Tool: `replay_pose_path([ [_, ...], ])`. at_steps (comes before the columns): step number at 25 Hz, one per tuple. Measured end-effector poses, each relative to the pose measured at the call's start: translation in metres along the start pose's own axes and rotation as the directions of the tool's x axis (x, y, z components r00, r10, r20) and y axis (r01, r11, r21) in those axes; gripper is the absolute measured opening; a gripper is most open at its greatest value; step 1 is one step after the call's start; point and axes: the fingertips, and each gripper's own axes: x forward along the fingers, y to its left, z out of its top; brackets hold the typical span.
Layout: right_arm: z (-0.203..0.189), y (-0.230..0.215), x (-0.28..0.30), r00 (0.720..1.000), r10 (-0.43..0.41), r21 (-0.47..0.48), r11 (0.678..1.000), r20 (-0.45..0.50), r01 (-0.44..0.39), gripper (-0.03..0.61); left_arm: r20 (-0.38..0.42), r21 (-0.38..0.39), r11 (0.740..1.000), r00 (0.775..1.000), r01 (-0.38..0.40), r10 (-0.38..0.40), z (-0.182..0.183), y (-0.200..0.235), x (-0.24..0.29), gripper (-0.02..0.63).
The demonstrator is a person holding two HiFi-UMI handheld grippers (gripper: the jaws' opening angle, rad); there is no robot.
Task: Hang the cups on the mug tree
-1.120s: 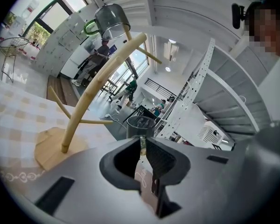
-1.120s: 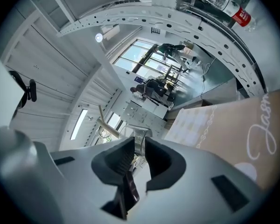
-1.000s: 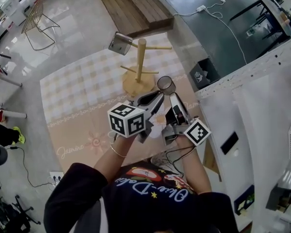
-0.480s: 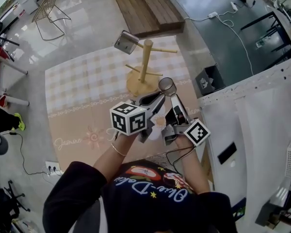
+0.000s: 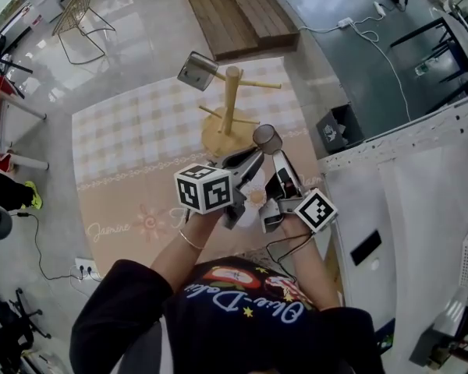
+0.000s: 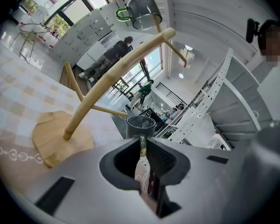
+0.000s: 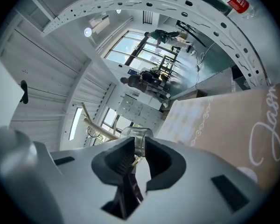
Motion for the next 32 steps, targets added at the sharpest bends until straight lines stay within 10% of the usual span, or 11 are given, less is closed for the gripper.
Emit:
replay_pose_path([
  [32, -0.005, -0.007, 0.023, 0.999, -0.048, -0.016, 0.999, -0.021, 0.048, 0.063, 0.056, -0.202, 0.977, 0.996, 0.076, -0.066, 0.005, 0.027, 0.004, 0.046],
])
